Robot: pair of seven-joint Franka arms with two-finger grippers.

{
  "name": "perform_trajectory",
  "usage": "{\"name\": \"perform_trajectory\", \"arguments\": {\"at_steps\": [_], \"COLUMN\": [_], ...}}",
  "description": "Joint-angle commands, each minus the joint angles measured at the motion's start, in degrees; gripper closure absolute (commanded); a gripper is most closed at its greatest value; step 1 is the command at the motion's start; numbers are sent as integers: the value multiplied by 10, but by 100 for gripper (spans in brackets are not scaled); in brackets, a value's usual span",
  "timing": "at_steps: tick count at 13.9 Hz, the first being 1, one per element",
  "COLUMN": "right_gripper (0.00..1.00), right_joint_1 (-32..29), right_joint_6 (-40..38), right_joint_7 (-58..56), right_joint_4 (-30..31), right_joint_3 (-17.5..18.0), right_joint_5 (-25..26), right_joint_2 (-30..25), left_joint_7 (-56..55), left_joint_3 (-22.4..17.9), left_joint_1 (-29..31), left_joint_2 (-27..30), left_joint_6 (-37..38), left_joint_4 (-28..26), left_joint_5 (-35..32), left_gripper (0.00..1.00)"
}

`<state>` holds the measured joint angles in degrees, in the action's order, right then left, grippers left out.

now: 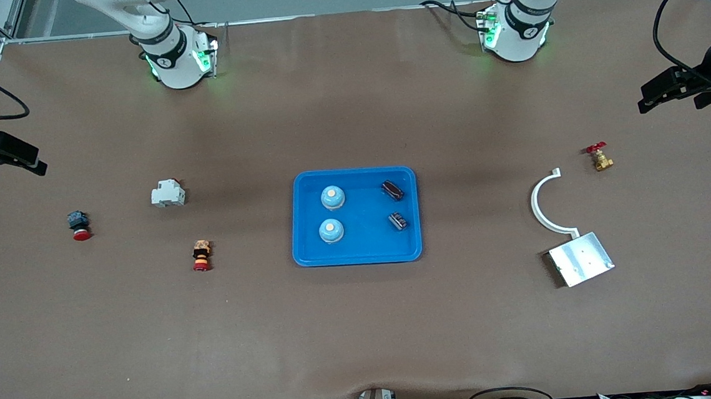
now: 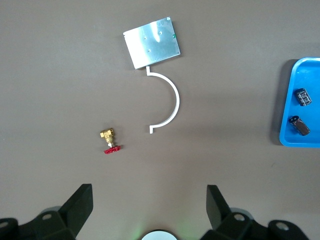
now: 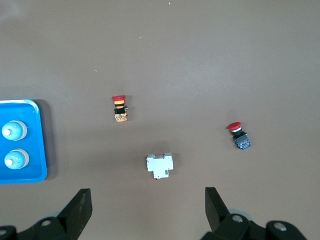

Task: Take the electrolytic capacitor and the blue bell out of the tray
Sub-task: 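Move the left gripper and the right gripper toward the blue tray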

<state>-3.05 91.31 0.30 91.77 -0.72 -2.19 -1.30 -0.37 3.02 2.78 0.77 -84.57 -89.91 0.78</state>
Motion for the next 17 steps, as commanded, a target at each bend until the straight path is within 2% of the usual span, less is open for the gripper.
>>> {"name": "perform_trajectory", "arguments": {"at_steps": [1, 10, 15, 17], "right_gripper": [0, 0, 0, 0], "right_joint_1": [-10, -6, 30, 52], "right_joint_6": [2, 1, 6, 8], "right_joint_7": [-7, 1, 106, 156], "right_joint_4": [15, 31, 55, 61], "right_joint_3": [6, 7, 12, 11], "right_joint_5": [-11, -13, -26, -26], "right_joint_2": [-16, -19, -24, -24], "left_joint_7": [-10, -32, -98, -132], "left_joint_3": [4, 11, 86, 102], "left_joint_1": [2, -5, -6, -7], "left_joint_2": [-4, -4, -4, -6], "left_joint_6": [7, 27, 36, 37], "left_joint_4": [10, 12, 12, 11], "left_joint_5": [-3, 6, 7, 32], "left_gripper": [0, 0, 0, 0]}}
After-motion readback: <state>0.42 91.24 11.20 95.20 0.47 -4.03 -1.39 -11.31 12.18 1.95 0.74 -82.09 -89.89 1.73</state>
